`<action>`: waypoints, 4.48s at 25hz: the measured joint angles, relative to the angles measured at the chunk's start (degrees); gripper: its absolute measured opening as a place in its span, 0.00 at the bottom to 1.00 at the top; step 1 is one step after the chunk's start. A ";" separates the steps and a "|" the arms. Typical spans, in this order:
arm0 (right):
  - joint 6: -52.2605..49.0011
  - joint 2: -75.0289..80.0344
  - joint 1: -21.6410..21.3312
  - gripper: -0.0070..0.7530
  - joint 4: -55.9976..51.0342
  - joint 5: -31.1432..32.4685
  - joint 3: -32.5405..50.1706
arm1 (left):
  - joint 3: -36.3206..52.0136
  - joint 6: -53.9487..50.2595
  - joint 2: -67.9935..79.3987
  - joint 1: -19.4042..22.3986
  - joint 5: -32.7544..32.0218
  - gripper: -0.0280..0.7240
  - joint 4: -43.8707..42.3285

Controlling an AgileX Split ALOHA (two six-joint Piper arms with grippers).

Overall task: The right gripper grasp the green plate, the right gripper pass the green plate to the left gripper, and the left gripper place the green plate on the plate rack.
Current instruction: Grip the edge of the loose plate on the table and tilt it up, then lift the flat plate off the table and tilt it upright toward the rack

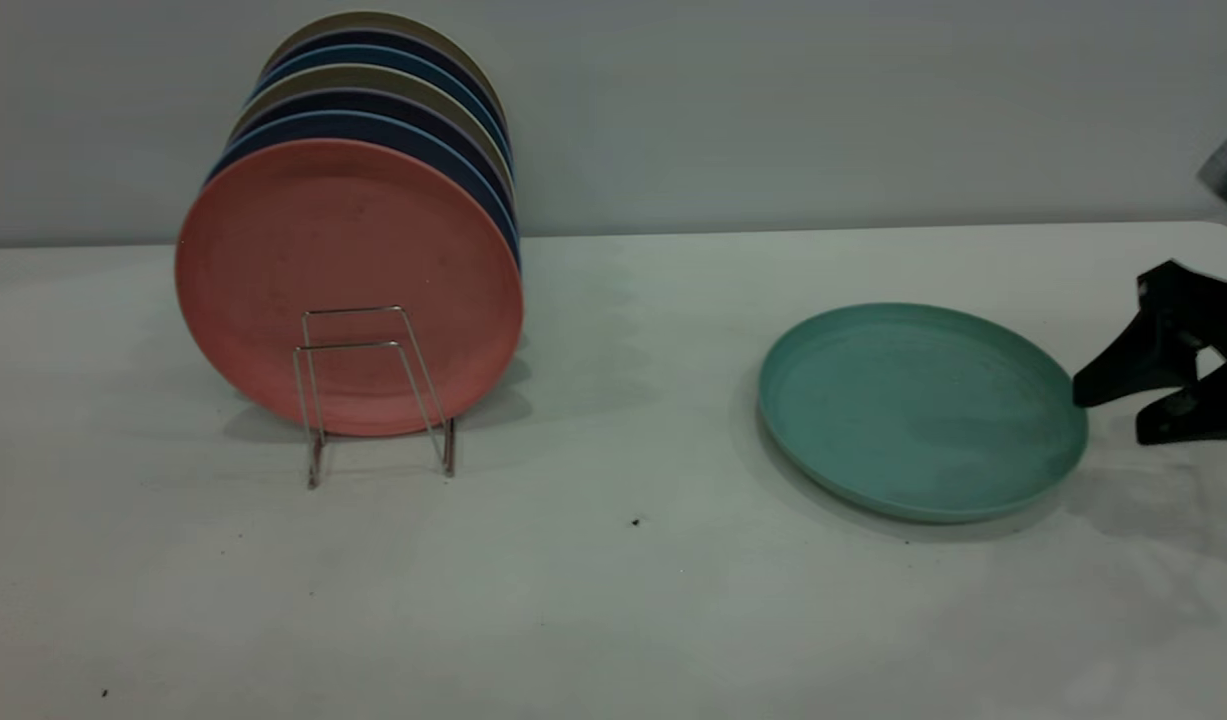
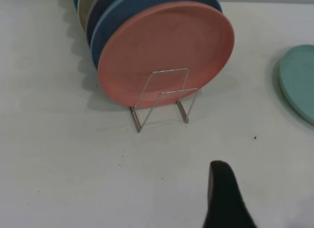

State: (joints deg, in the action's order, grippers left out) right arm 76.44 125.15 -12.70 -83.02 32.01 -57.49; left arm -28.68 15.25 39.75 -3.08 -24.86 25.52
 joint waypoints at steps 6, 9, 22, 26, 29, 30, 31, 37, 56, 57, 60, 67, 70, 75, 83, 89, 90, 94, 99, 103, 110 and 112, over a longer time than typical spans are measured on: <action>0.00 5.24 0.00 0.70 -1.26 1.94 -3.26 | 0.00 0.06 0.00 0.00 0.12 0.65 0.00; 0.00 7.20 0.00 0.67 -2.79 1.99 -3.82 | 0.00 0.11 0.00 0.00 0.24 0.65 0.00; 0.48 10.63 1.84 0.23 -9.61 3.72 -4.00 | 0.00 0.23 0.00 0.00 0.61 0.65 0.00; 0.59 10.76 1.84 0.04 -10.03 2.68 -4.00 | 0.00 0.23 1.95 0.00 -0.12 0.65 0.64; 0.86 10.69 1.84 0.03 -9.05 2.49 -4.09 | 0.00 0.23 6.55 0.00 -0.49 0.65 2.69; 0.92 10.59 1.84 0.03 -8.13 2.42 -4.17 | 0.00 0.36 8.62 0.00 -0.49 0.65 3.39; 1.03 10.35 1.84 0.03 -7.14 2.20 -4.19 | 0.00 0.66 10.39 0.00 -0.49 0.65 3.96; 1.48 6.30 1.84 0.03 -0.01 0.92 -4.19 | -0.51 6.63 22.06 0.00 1.58 0.65 10.41; 1.71 -1.47 17.39 0.03 2.77 4.52 -4.19 | -17.55 26.22 52.73 -6.40 -2.16 0.65 28.41; 1.71 -1.60 17.96 0.03 2.19 5.16 -4.19 | -18.05 26.31 53.38 -7.11 -1.76 0.65 28.62; 1.71 -2.10 19.20 0.03 0.57 6.86 -4.13 | -19.07 26.66 54.68 -8.88 -0.40 0.65 29.26; 1.71 -2.44 20.50 0.03 -2.01 9.64 -4.08 | -19.21 26.76 55.40 -9.20 2.12 0.65 29.92; 1.71 -2.44 21.57 0.03 -3.22 9.90 -4.08 | -19.21 27.05 55.44 -9.20 2.31 0.65 30.62; 1.71 -2.44 23.20 0.03 -4.34 10.39 -4.02 | -19.21 27.70 56.46 -9.20 2.55 0.62 31.47; 4.26 -2.44 25.85 0.03 -11.20 20.43 -4.02 | -19.21 28.57 56.61 -9.20 3.20 0.61 33.73; 5.69 -2.44 25.85 0.07 -15.18 25.40 -4.02 | -19.23 31.67 56.61 -9.20 3.26 0.50 40.16; 6.08 -2.44 25.85 0.08 -15.24 25.32 -3.97 | -19.23 32.54 56.56 -9.20 3.26 0.44 41.25; 8.40 -2.44 25.85 0.24 -15.28 22.73 -3.81 | -19.51 36.63 56.51 -9.35 2.09 0.21 44.54; 9.60 -2.44 24.50 0.70 -15.07 19.75 -3.81 | -19.56 42.31 56.62 -9.58 8.06 0.21 41.61; 7.56 -2.47 19.86 0.94 -11.41 19.42 -3.81 | -19.56 43.60 56.62 -9.58 10.94 0.21 32.75; 2.45 -2.53 13.26 0.87 -0.63 18.23 -3.81 | -24.28 44.23 56.62 -9.58 1.84 0.21 5.93; 1.79 -2.53 12.22 0.82 1.70 17.74 -3.81 | -26.98 44.79 56.62 -9.58 -2.49 0.21 -1.90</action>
State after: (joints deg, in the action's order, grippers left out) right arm 78.23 122.62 -0.48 -81.32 49.75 -61.30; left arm -55.65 60.05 96.38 -12.66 -27.34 23.63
